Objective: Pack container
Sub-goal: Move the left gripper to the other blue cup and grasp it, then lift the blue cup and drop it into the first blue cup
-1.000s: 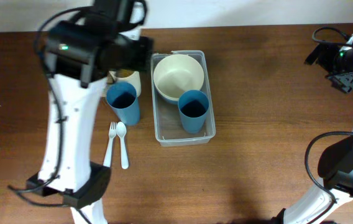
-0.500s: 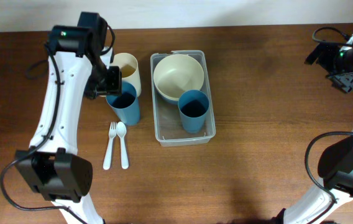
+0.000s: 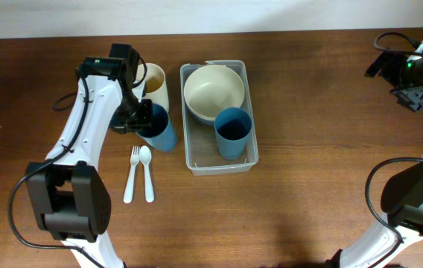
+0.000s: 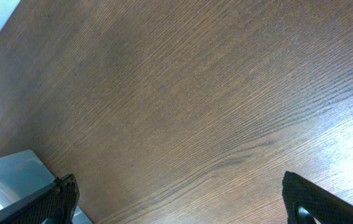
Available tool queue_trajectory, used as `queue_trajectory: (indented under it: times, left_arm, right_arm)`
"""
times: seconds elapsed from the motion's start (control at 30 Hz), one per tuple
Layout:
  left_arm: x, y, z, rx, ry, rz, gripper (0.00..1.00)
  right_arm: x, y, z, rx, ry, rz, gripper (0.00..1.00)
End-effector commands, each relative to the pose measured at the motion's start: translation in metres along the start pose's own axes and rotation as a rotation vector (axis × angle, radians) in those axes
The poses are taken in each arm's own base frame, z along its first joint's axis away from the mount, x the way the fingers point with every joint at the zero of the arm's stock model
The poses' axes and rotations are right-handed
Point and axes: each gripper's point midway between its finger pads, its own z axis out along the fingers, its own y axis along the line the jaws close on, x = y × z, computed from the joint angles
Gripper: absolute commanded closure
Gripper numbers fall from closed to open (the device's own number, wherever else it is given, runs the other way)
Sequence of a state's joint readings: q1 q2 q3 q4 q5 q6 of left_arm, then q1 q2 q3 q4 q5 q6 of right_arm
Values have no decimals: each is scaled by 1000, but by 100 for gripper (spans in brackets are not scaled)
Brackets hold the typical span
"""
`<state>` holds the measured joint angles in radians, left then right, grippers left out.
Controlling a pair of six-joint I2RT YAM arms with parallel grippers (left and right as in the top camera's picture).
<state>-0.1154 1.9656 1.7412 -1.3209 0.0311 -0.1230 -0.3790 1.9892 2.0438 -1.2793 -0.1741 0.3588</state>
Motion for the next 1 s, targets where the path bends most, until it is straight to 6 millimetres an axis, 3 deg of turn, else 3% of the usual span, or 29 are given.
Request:
queue_trajectory:
  times: [0.0,0.2,0.4,0.6,0.73,0.83,0.97]
  left_arm:
    - [-1,1,-4,9,-8,-3,98]
    - [0,0,-38,14,-51,-1,98]
    - [5,-16,-114,89,-195,21,98]
    - [17,-54,-191,158,-389,126,98]
    - [29,-97,-229,206,-499,265,98]
    - [33,-120,-241,196,-553,344,98]
    - [34,-136,-235,142,-561,398,98]
  right_arm:
    - [-1,-1,-2,7,-7,-3,1]
    - [-1,-1,-2,7,-7,-3,1]
    - [-1,-1,-2,7,-7,-3,1]
    - [-1,-1,-2,7,-7,-3,1]
    - [-1,-1,-2,7,-7,-3,1]
    - [-1,-1,-2,7,-7,-3,1]
    - [-1,-1,-2,7,-7,-3,1]
